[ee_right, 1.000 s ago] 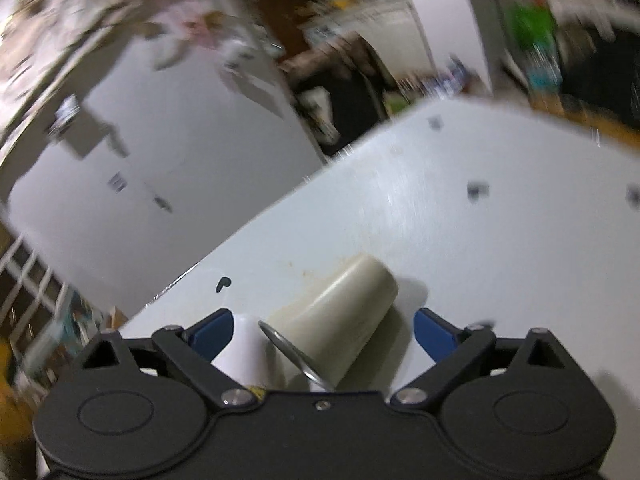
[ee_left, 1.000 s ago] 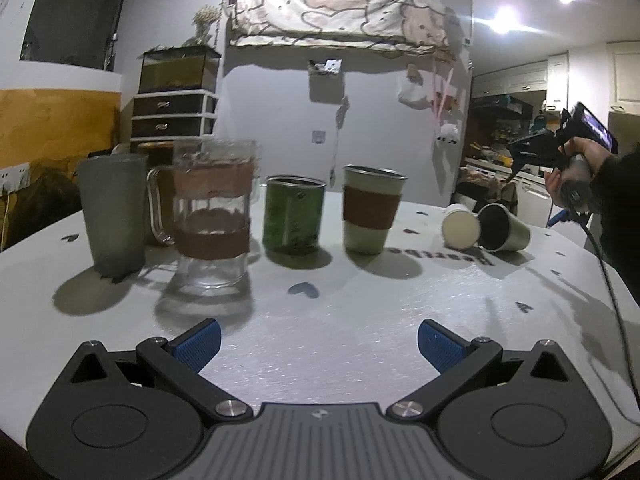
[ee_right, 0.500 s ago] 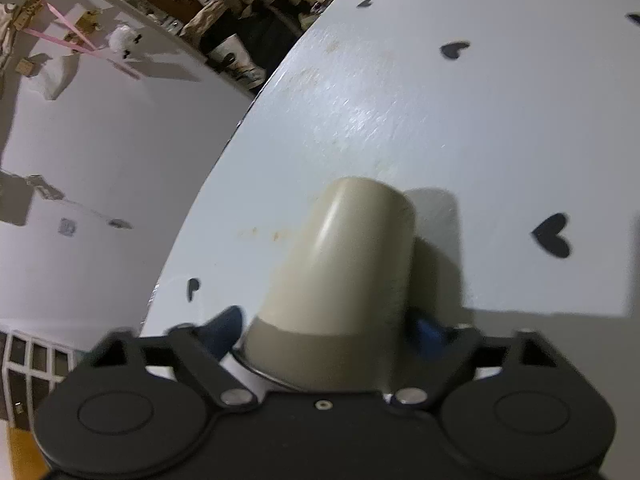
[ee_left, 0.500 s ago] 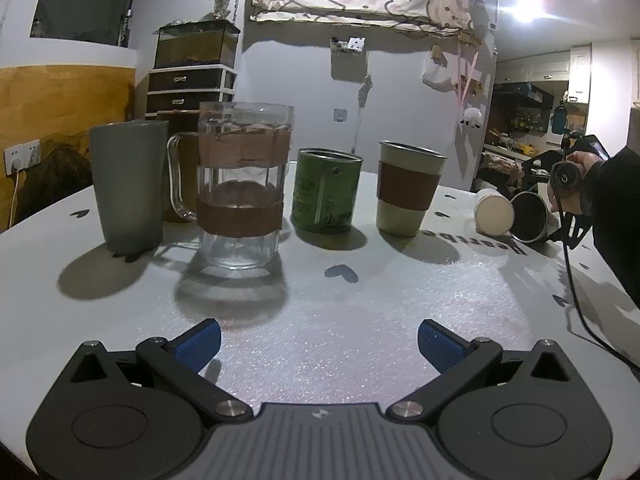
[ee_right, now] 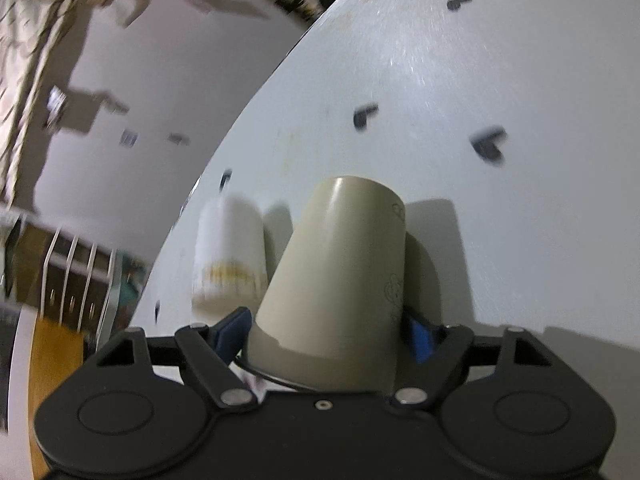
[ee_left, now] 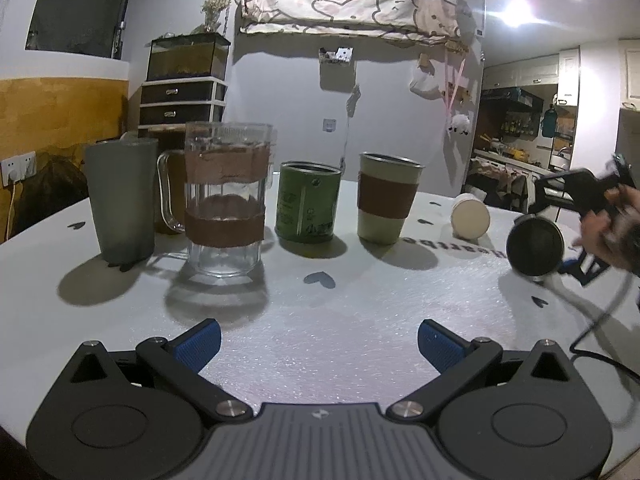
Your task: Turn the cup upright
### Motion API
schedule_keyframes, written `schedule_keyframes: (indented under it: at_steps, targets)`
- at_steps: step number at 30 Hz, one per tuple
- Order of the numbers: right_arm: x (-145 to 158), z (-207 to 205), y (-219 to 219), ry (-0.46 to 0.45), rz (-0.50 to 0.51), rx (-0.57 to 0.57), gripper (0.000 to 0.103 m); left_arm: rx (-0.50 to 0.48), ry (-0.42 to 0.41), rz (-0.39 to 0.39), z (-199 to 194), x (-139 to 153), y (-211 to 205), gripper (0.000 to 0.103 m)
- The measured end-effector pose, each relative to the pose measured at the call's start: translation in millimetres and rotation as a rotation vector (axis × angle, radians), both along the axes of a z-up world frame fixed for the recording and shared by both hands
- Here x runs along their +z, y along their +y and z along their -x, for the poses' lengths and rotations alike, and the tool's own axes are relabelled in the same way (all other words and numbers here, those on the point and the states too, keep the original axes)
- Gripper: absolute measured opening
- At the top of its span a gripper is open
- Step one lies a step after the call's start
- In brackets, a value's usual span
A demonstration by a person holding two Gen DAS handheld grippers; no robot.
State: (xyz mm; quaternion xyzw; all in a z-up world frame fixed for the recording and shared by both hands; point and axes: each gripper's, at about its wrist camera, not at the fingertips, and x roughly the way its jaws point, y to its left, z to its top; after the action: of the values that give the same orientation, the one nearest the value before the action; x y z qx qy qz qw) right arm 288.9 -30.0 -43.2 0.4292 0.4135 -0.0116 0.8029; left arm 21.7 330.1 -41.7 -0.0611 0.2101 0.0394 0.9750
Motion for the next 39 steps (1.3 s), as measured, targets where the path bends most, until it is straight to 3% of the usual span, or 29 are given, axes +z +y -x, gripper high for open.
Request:
schedule_keyframes:
  at_steps: [9,19,25,32,39]
  targets:
    - [8.5,87.1,37.6,-0.005,0.058,0.350,0.080,-0.001,-0.029,-0.012,7.6,11.8,-8.0,0.103]
    - [35.9,163.4,104.7,-0.098,0.386,0.844,0.076,-0.040,-0.026,-0.001,1.4,16.1,-15.1,0.103]
    - [44.5,197.5,127.8,-0.265,0.681,1.020,0.075,-0.079,-0.019,0.010,-4.9,18.1,-17.6,0.103]
    - [43.0,231.2,146.5,-0.481,0.879,1.223,0.074,-0.209,0.007,0.034,-25.9,27.1,-28.4,0.103]
    - [41.9,255.4,149.1,-0.661,0.901,1.385,0.074,-0.250,0.090,0.067,-55.4,22.1,-27.1,0.103]
